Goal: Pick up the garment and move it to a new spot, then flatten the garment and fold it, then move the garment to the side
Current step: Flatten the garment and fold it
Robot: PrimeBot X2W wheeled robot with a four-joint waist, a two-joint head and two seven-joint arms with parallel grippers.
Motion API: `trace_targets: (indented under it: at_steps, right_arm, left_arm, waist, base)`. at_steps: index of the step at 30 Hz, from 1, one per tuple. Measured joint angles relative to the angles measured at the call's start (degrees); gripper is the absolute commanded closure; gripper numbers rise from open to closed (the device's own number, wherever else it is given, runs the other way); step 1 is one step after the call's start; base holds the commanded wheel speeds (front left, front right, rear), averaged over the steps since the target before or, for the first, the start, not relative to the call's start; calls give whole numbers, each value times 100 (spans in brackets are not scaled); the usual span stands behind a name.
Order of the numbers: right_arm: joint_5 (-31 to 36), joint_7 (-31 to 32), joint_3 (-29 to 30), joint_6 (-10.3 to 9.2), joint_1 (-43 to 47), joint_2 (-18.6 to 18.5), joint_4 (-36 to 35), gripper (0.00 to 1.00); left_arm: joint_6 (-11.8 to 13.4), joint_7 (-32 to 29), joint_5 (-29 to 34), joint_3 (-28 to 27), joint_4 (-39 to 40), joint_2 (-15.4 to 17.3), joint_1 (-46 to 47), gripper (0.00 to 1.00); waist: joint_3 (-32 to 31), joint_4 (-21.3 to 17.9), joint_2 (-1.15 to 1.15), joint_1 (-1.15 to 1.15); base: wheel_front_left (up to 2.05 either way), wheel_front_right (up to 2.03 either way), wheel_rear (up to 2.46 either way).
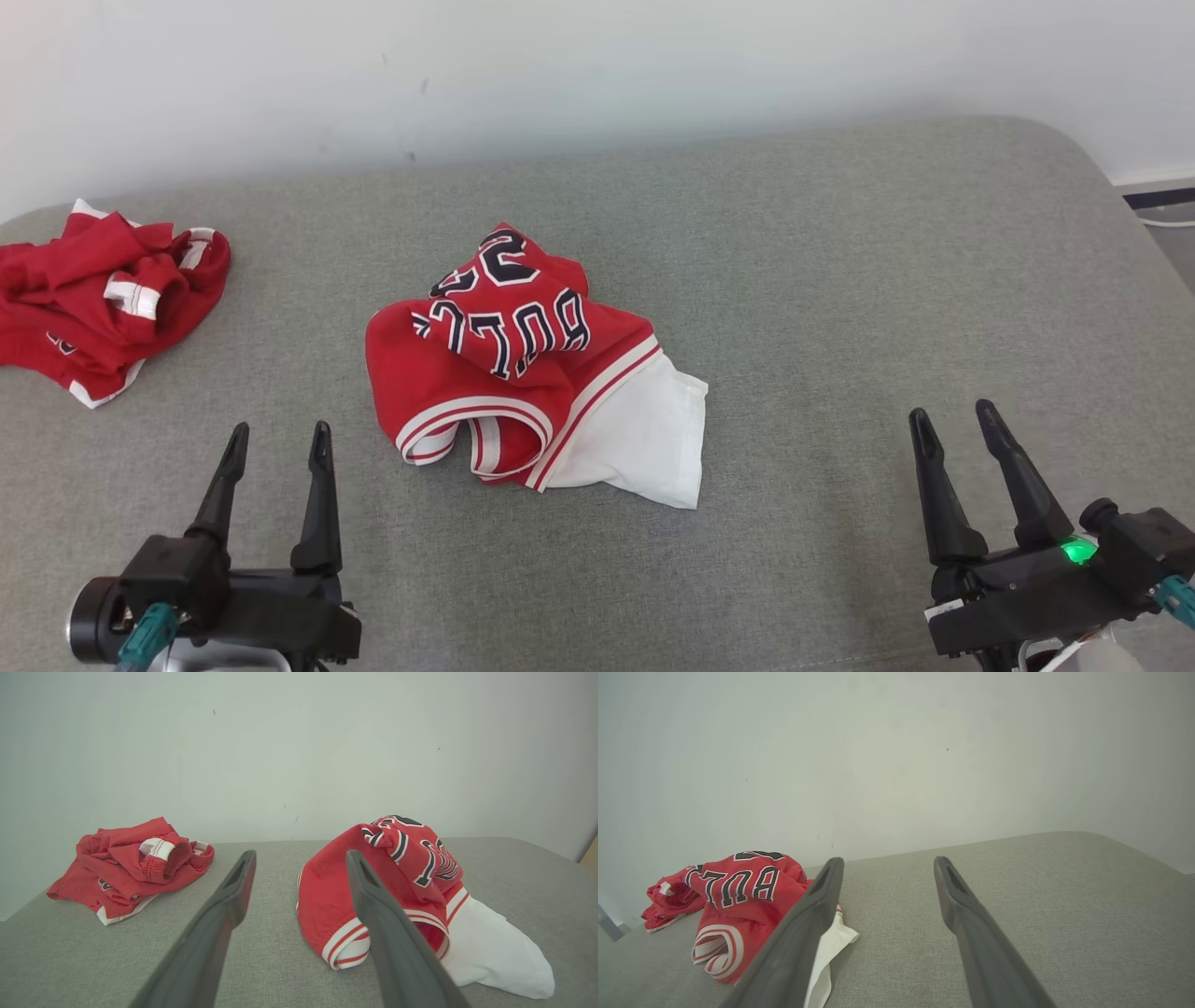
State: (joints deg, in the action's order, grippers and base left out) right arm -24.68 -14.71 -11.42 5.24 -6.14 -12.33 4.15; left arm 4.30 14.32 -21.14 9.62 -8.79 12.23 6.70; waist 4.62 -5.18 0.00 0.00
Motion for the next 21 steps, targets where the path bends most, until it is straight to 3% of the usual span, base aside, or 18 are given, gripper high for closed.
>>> trace_targets:
  at_steps: [13, 21]
  right_arm:
    - [-172, 1, -379, 116, -215, 254, 630, 0]
    - [-645, 309, -582, 160, -578, 519, 1458, 0]
  left_arm:
    - [-81, 0, 32, 101, 177, -162, 69, 0]
    - [-186, 18, 62, 238, 245, -312, 350, 0]
  waist:
    - [184, 290, 0, 0]
    - [348, 615, 0, 1]
  base:
    - [0, 0, 0]
    - [0, 0, 0]
